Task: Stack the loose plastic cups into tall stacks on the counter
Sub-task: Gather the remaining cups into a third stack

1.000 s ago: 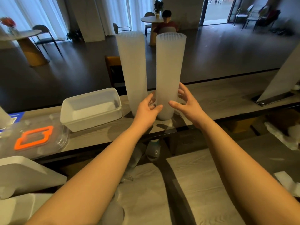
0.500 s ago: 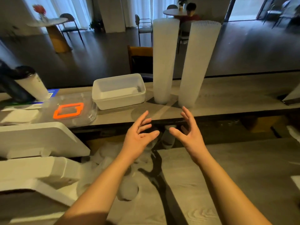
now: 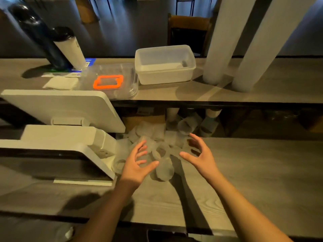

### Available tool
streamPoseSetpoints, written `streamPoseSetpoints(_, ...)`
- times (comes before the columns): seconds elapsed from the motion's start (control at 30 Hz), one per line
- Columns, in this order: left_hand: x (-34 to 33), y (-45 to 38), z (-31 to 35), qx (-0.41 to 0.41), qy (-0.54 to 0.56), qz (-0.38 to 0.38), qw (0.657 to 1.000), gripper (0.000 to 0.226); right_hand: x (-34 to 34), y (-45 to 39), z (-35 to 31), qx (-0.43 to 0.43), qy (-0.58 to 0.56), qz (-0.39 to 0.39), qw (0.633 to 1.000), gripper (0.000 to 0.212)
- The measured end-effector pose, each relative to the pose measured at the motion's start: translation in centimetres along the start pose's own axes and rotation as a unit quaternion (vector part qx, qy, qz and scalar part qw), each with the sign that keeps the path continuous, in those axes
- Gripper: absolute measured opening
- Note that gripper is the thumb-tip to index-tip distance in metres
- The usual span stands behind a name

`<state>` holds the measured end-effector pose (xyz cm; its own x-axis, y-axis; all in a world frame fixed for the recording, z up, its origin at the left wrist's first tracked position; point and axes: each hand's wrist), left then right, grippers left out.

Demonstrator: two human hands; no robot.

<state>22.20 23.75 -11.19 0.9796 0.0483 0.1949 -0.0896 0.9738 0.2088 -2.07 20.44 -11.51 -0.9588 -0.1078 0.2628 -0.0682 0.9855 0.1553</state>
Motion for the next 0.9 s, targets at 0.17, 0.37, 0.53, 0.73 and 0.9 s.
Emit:
streamPoseSetpoints(0.17, 1.5, 0.3, -3.6, 0.018, -0.096, -0.008, 0.995, 0.080, -2.9, 0.3, 3.0, -0.047, 0.032, -0.025, 0.998, 0.084)
streamPoseSetpoints(0.37, 0.8, -1.3, -4.5, -0.052, -0.188, -0.037, 0.980, 0.070, -5.2, -0.3, 5.7, -0.047, 0.152, -0.146, 0.976, 0.103)
streamPoseSetpoints(0.53, -0.3, -6.3, -3.5, -0.118, -0.378, -0.112, 0.912, 0.079, -6.0, -0.8, 6.8, -0.023, 0.217, -0.194, 0.956, 0.100)
streamPoseSetpoints(0.73, -2.0, -9.6, -3.7, -0.198, -0.533, -0.188, 0.801, 0.098, -6.1, -1.5, 7.4, 0.019, 0.260, -0.184, 0.948, 0.085)
streamPoseSetpoints(0.9, -3.1, -10.4, -3.3, -0.185, -0.573, -0.201, 0.773, 0.090, -5.5, -1.5, 7.6, 0.016, 0.250, -0.175, 0.952, 0.081)
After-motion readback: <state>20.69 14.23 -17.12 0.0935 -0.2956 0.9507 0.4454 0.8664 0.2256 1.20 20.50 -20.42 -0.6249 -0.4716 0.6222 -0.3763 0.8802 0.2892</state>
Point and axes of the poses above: each hand's wrist, its own y-axis away from the middle knuckle, its own x-axis out of the back of the hand, z = x × y, and after that the axes turned 1 degree about y, right-handed
